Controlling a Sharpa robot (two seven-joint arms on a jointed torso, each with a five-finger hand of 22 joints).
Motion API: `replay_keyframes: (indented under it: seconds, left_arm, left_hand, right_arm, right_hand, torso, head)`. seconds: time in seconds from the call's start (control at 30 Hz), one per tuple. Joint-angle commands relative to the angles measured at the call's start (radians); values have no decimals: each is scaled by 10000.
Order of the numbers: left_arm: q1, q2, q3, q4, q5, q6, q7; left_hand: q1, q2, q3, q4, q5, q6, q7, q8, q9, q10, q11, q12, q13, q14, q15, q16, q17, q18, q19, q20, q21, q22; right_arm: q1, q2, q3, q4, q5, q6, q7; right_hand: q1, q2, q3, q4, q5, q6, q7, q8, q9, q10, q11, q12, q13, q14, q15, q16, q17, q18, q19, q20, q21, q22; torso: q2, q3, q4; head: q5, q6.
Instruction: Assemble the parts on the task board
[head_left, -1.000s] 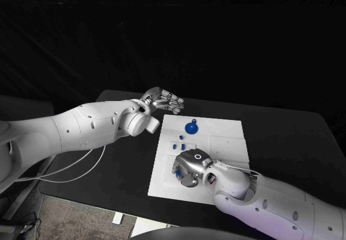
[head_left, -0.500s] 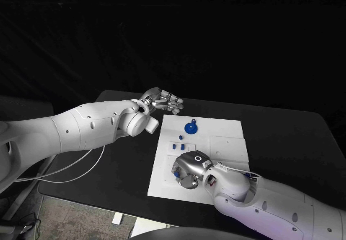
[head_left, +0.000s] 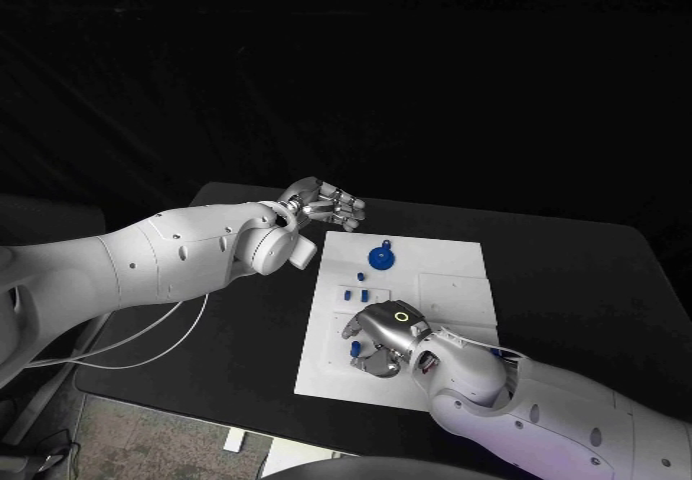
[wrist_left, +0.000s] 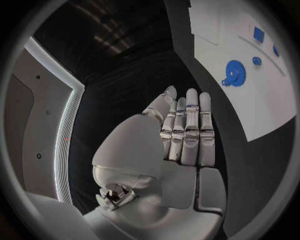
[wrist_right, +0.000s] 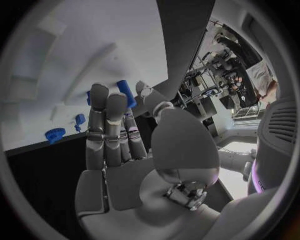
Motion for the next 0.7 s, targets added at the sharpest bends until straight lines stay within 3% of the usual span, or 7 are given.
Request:
replay_keyframes:
  seconds: [0.03,0.2,0.33,0.43,0.53,0.6,0.7]
  left_arm:
    - [10,2,5,20,58,158,39]
    - [10,-5,5,19,58,165,38]
    - [10,-16,4,20,58,167,35]
    - [10,-31,3,19,58,159,34]
    - [10,-47,0,17,58,144,39]
    - [10,-60,-4,9,58,134,43]
    - [9,-87,-16,2,58,116,47]
  left_hand:
    - [-16,43,17,62,-40,-71,7,-30,-5,-53,39,-33,-12,-13,57,-33,16,50,45,-8,-32,-9]
    - [-16,43,17,62,-40,-71,7,-30,-5,-53,39,-33,-12,-13,57,-33,16,50,45,-8,-32,-9]
    - [-16,43,17,62,-40,-71,7,-30,-5,-53,39,-33,-12,-13,57,-33,16,50,45,-8,-32,-9]
    - [-16,43,17,62,-40,-71,7,-30,-5,-53,39,-33,-12,-13,57,-33,16,50,45,-8,-32,-9]
    - [-10,34,22,88,-44,-72,7,-27,-3,-48,37,-32,-12,-5,55,-25,21,50,57,-7,-24,-71]
    - [-10,34,22,88,-44,-72,7,-27,-3,-48,37,-32,-12,-5,55,-25,21,50,57,-7,-24,-71]
    - [-10,34,22,88,-44,-72,7,-27,-3,-48,37,-32,-12,-5,55,-25,21,50,57,-7,-24,-71]
  right_arm:
    - [-8,-80,4,135,288,-787,175]
    - [9,-319,48,397,542,-1010,281]
    - [28,-635,205,712,1023,-1172,417]
    - [36,-970,465,1003,1760,-1284,556]
    - [45,-1444,891,1312,2973,-1265,690]
    - [81,-1859,1242,1456,4042,-1032,747]
    - [213,-2346,1547,1484,5166,-586,771]
  right_hand:
    - [183,-33,-377,222,-68,-86,-44,-35,-9,-116,8,28,-6,-6,68,34,-37,168,395,94,-13,-80]
    - [359,-124,-867,658,59,-144,-59,-44,-12,-118,3,37,-13,2,64,58,-86,161,386,92,55,-251]
    - [289,-17,-1026,732,50,-119,-61,-41,-11,84,-45,29,-16,14,35,70,-88,139,388,67,98,-286]
    - [132,173,-1037,783,-1,-20,-23,-41,-10,504,-128,59,-18,29,-10,76,-88,102,386,34,137,-307]
    - [-180,421,-830,777,109,129,12,-43,-7,1173,-251,47,-10,58,-85,116,-60,19,401,-37,312,-266]
    - [-399,588,-664,842,165,294,-72,-31,11,1706,-411,136,14,68,-183,141,-40,-38,403,-104,478,-207]
    - [-491,736,-512,828,138,457,-185,-10,33,2727,-752,476,156,48,-432,141,-4,-137,394,-301,569,-166]
  torso:
    - [0,2,1]
    - [-2,-2,-5]
    - [-7,0,-10]
    - [-10,2,-25]
    - [-21,9,-36]
    - [-32,9,-32]
    - [-46,12,-51]
  head:
    - [-10,3]
    - [-45,4]
    - [-119,32]
    - [-176,55]
    - [-249,78]
    - [-337,105]
    - [-470,171]
